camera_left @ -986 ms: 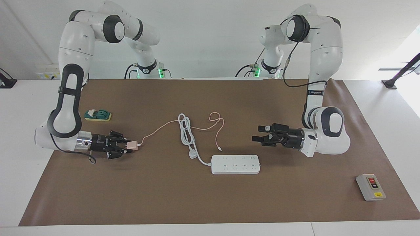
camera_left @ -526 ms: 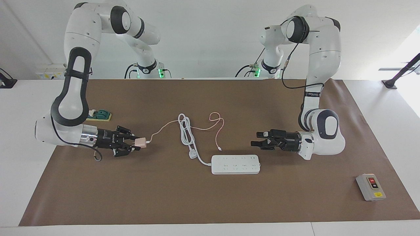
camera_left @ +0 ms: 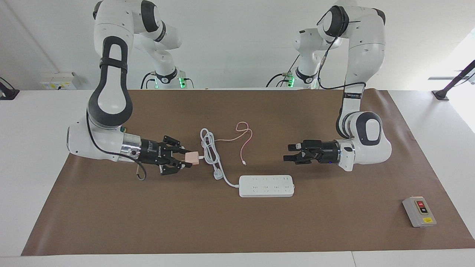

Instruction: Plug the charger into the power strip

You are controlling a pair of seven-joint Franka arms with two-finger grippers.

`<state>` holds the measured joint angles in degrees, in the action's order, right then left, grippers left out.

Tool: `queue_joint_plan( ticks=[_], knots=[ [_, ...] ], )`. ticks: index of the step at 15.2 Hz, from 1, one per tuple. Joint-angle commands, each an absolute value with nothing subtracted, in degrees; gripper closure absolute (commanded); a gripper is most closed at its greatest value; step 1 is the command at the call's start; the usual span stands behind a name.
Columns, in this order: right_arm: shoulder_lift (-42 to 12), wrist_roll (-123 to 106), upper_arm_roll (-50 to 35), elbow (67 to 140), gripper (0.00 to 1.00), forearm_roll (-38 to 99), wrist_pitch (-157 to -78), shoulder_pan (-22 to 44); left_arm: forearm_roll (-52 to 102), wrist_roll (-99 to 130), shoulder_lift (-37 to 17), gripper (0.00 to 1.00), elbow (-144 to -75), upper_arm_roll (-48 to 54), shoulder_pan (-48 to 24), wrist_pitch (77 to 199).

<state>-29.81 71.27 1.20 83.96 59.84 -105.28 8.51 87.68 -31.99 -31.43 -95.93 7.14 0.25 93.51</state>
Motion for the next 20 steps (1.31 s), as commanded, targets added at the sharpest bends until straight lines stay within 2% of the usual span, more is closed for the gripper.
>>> queue_joint_plan(
  ticks=[1,7,13,20],
  knots=[
    [-31.6,75.2,1.3,80.5,1.0,61.0,-109.3,12.6,89.7,-33.9,-30.1,0.0,-98.0,6.6,-0.6,94.7],
    [-33.8,81.6,1.4,76.2,1.0,60.7,-117.7,20.9,90.9,-38.8,-31.5,0.0,-97.7,6.6,-1.1,94.7],
    [-34.5,82.4,1.3,75.9,1.0,60.6,-124.6,26.5,90.5,-39.0,-31.4,0.0,-97.9,6.3,-1.1,94.6],
    [-34.8,82.4,1.3,75.9,1.0,60.3,-124.6,27.7,90.4,-39.0,-31.3,0.0,-97.8,6.3,-1.7,94.7]
  ],
)
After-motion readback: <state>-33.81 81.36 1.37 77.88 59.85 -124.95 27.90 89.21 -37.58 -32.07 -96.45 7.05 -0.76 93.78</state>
